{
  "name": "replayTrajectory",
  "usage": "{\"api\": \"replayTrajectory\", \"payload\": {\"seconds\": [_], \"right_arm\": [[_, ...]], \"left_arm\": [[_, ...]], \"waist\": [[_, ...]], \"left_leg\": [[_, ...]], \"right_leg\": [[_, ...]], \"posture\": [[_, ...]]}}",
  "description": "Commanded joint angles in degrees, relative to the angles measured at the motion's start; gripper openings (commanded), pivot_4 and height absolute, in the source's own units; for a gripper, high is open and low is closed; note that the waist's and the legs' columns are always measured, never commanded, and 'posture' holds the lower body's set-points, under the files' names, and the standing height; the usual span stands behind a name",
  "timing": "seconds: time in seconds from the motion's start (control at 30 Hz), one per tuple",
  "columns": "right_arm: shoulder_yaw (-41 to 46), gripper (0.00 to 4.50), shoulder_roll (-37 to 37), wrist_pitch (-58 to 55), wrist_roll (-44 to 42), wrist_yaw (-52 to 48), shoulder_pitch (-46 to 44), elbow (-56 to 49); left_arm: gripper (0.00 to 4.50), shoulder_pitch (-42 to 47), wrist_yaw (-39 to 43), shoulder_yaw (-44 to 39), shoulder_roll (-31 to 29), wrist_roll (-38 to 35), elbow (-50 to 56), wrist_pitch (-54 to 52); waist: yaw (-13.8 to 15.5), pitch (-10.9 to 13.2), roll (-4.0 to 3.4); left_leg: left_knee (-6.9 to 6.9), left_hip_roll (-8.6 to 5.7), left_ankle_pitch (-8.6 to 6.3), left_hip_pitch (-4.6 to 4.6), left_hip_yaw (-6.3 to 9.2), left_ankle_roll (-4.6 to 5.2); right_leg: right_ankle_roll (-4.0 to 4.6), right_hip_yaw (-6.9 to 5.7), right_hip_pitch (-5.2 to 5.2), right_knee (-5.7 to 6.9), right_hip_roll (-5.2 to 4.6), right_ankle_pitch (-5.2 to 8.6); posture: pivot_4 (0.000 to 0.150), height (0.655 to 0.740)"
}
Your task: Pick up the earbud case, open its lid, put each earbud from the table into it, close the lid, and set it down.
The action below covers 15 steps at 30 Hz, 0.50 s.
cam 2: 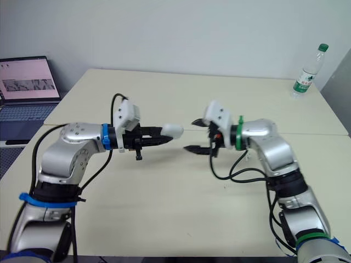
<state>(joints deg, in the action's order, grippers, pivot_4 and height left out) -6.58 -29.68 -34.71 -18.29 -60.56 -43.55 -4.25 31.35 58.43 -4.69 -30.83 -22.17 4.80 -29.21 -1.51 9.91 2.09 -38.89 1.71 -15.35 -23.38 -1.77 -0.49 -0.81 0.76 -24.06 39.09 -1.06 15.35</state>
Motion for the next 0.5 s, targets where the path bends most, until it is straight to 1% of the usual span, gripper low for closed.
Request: {"api": "replayTrajectory", "payload": {"seconds": [0.03,0.1,0.17,0.27,0.37,0.5], "right_arm": [[4.6,4.46,-2.0,-1.2,-5.1,-1.1,1.0,-4.4],[5.8,4.46,-1.2,0.0,-5.7,0.9,1.8,-5.3],[5.9,4.46,-0.5,2.5,-5.4,1.7,2.2,-6.0],[3.5,4.46,-0.3,7.9,-2.8,1.0,2.1,-5.3],[1.5,4.46,0.1,12.0,-1.0,0.2,0.9,-2.6],[0.0,4.46,1.1,14.1,-0.5,-0.2,-1.1,-0.2]], "left_arm": [[0.74,-4.8,-10.0,-3.9,4.1,2.3,4.2,8.2],[0.74,-8.8,-11.6,-3.9,7.5,1.4,6.9,12.9],[0.74,-10.9,-14.4,-3.7,11.2,-0.3,9.0,14.3],[0.74,-13.1,-17.7,-1.7,15.6,-0.5,11.2,15.1],[0.74,-15.1,-18.3,1.1,17.4,-0.1,12.1,16.0],[0.74,-15.5,-18.0,2.5,17.8,-2.4,12.7,14.4]], "waist": [[-0.1,0.0,0.00],[-0.2,0.0,0.00],[0.0,0.0,0.00],[0.0,0.0,0.00],[0.0,0.0,0.00],[0.0,0.0,0.00]], "left_leg": [[0.01,-0.01,0.00,0.01,-0.01,0.00],[0.01,0.03,0.00,0.02,-0.01,0.00],[0.03,0.01,0.00,0.05,-0.03,0.00],[0.01,-0.01,0.00,0.04,-0.02,0.00],[0.00,-0.04,0.00,0.10,-0.03,0.00],[0.01,-0.03,0.00,0.13,-0.04,0.00]], "right_leg": [[0.00,0.03,0.00,0.03,0.00,0.00],[0.02,0.00,0.00,0.02,0.01,-0.02],[0.03,0.03,0.01,0.05,0.00,-0.03],[-0.05,0.04,0.04,0.01,-0.01,-0.12],[-0.08,0.05,0.13,-0.03,-0.01,-0.14],[-0.07,0.05,0.14,-0.03,0.00,-0.14]], "posture": [[0.150,0.7400],[0.150,0.7400],[0.150,0.7400],[0.150,0.7400],[0.150,0.7400],[0.150,0.7400]]}}
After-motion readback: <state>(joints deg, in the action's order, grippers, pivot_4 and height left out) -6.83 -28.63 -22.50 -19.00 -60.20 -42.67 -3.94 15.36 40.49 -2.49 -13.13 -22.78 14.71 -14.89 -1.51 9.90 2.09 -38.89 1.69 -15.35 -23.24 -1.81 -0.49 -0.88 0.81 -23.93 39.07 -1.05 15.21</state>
